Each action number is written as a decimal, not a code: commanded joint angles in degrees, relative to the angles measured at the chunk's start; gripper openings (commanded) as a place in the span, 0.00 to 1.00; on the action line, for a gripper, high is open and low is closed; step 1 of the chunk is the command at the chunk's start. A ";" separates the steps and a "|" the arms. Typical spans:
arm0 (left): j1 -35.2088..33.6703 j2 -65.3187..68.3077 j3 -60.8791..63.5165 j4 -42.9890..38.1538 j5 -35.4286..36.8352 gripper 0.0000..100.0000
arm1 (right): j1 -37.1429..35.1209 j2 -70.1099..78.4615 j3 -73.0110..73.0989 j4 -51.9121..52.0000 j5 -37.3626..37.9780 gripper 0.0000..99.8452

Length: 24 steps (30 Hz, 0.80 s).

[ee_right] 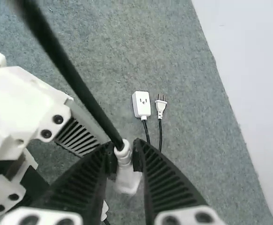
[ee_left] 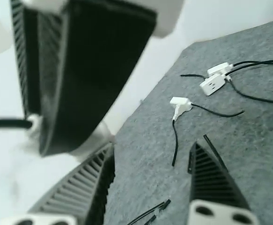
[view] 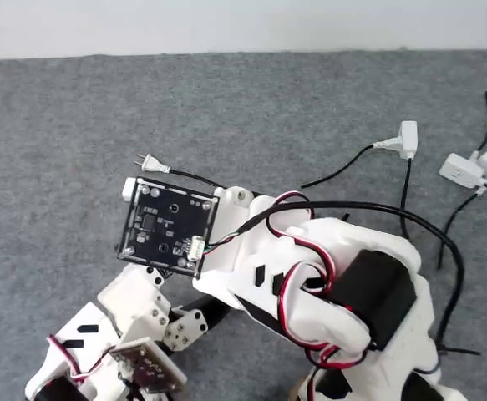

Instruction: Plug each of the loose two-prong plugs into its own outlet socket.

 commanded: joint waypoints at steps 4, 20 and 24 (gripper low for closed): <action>-1.32 -0.26 -0.40 -0.26 1.32 0.25 | -0.48 -1.45 0.00 2.42 -0.88 0.01; -4.13 -0.26 -0.40 0.44 1.41 0.25 | 5.67 -3.91 0.18 2.42 -0.62 0.01; -4.13 -0.26 -0.40 0.53 1.41 0.25 | 6.37 -3.82 0.18 2.42 -0.62 0.01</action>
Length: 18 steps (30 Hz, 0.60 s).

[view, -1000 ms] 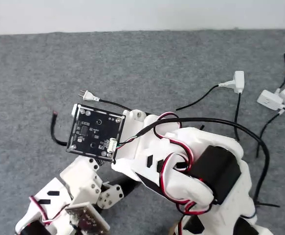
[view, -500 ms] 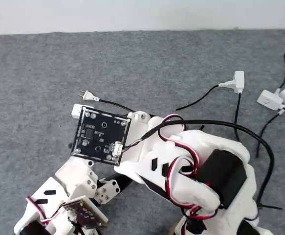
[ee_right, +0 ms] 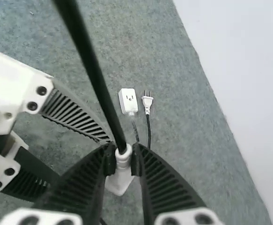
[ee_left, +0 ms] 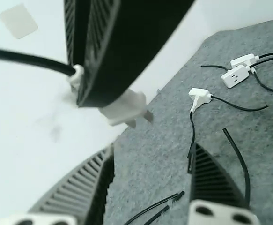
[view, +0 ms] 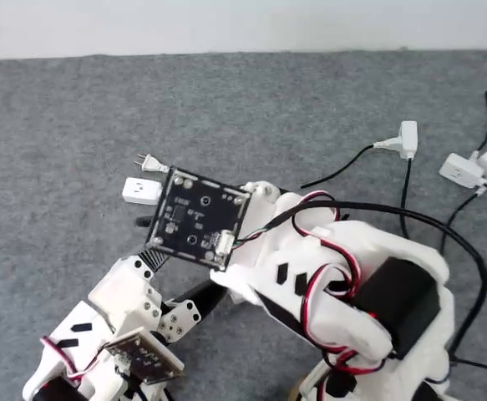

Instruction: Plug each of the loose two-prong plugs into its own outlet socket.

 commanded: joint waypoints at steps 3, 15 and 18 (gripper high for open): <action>-0.44 -0.18 -0.22 0.70 0.70 0.25 | 0.84 -1.01 -0.26 2.42 -0.53 0.01; 0.09 -0.18 2.42 2.11 1.67 0.25 | 0.84 -1.36 7.74 1.80 -0.44 0.01; 1.49 -0.18 0.04 2.55 4.22 0.25 | 0.75 -0.66 7.82 1.71 -0.44 0.01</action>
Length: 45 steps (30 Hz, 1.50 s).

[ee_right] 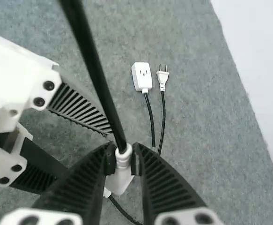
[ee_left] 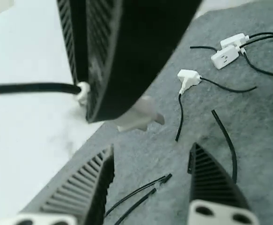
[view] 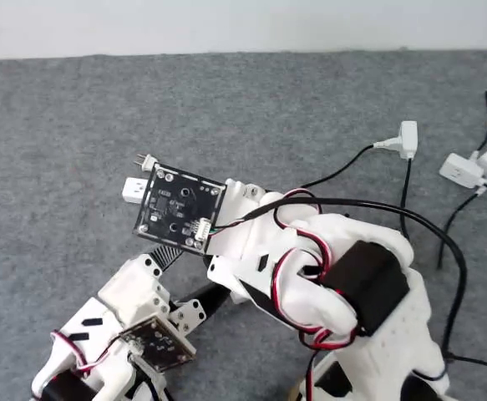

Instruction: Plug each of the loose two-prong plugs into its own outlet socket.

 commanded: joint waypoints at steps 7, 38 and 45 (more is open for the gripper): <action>14.42 -0.18 -7.69 4.13 2.90 0.25 | -1.45 -0.92 -2.46 2.15 -0.53 0.01; 4.04 -0.18 -1.19 -2.02 -2.02 0.25 | -7.16 -1.36 -4.31 2.42 -2.64 0.01; 3.96 -0.18 -1.19 -1.93 -2.02 0.25 | -7.16 -3.30 -4.13 2.42 -2.73 0.01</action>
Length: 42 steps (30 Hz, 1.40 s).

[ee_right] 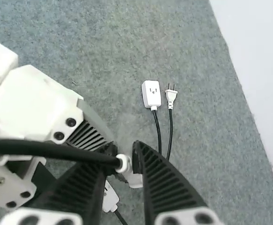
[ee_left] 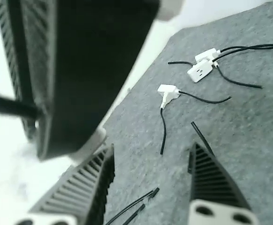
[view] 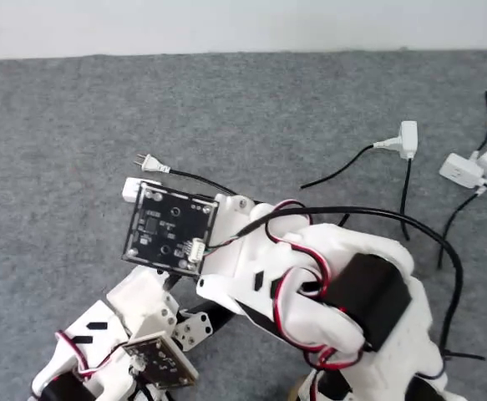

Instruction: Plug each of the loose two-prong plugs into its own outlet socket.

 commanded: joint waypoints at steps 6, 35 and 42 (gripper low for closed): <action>-2.73 -0.18 -0.31 -1.85 1.58 0.25 | -1.01 -4.26 2.20 2.42 -0.97 0.01; -11.69 -0.18 6.90 -2.55 1.58 0.25 | 6.37 -6.55 9.23 2.42 -0.79 0.01; -11.78 -0.18 8.75 -2.55 1.67 0.25 | 6.37 -6.55 18.55 1.80 -0.35 0.01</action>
